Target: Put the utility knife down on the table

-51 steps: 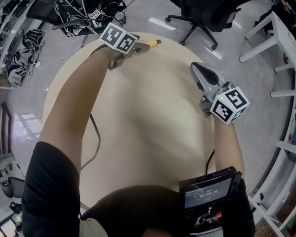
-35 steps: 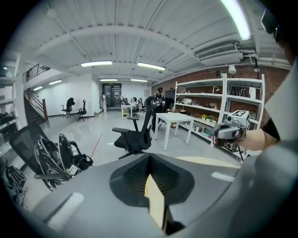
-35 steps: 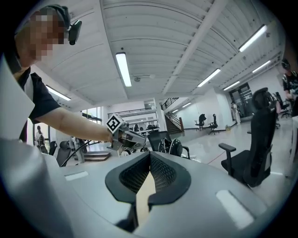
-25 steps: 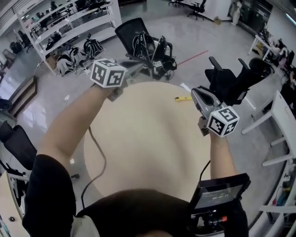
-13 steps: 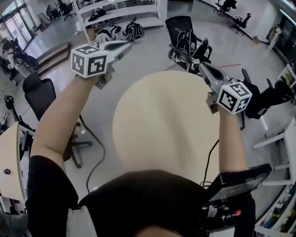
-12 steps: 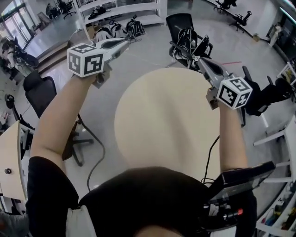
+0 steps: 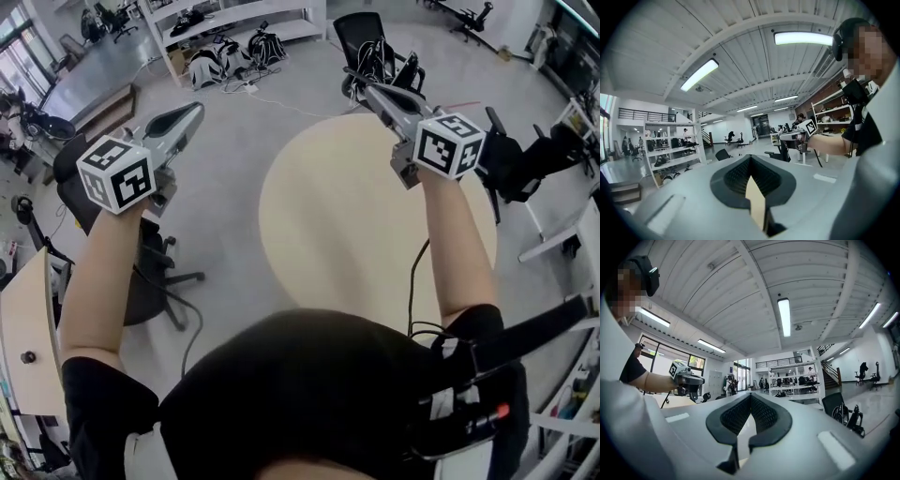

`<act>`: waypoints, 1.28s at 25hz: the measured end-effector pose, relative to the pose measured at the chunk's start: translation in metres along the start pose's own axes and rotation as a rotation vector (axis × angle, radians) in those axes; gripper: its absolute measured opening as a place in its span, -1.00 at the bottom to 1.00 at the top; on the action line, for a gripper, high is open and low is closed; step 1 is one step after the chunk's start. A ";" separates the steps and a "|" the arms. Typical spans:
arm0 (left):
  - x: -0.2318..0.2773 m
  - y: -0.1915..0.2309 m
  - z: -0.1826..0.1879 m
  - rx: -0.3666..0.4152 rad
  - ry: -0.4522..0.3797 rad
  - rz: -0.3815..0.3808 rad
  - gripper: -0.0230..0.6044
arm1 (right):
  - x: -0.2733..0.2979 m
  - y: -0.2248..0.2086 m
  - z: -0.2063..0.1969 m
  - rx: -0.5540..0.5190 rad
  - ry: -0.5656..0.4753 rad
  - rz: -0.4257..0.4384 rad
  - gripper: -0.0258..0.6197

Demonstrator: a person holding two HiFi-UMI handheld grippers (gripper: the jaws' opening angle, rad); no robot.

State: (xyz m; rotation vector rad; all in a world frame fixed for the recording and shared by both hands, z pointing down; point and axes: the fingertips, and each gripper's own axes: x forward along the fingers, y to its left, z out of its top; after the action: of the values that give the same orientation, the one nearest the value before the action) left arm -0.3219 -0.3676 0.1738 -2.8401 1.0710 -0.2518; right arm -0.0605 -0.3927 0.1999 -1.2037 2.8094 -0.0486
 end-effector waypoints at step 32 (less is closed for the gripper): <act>-0.201 -0.134 -0.148 -0.243 -0.055 0.360 -0.93 | -0.008 0.201 -0.128 0.239 0.140 0.455 -0.88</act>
State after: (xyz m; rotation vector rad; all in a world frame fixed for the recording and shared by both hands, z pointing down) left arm -0.4117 -0.1384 0.3146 -2.7577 1.6705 -0.0142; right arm -0.2110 -0.2489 0.3155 -0.5161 3.0124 -0.4366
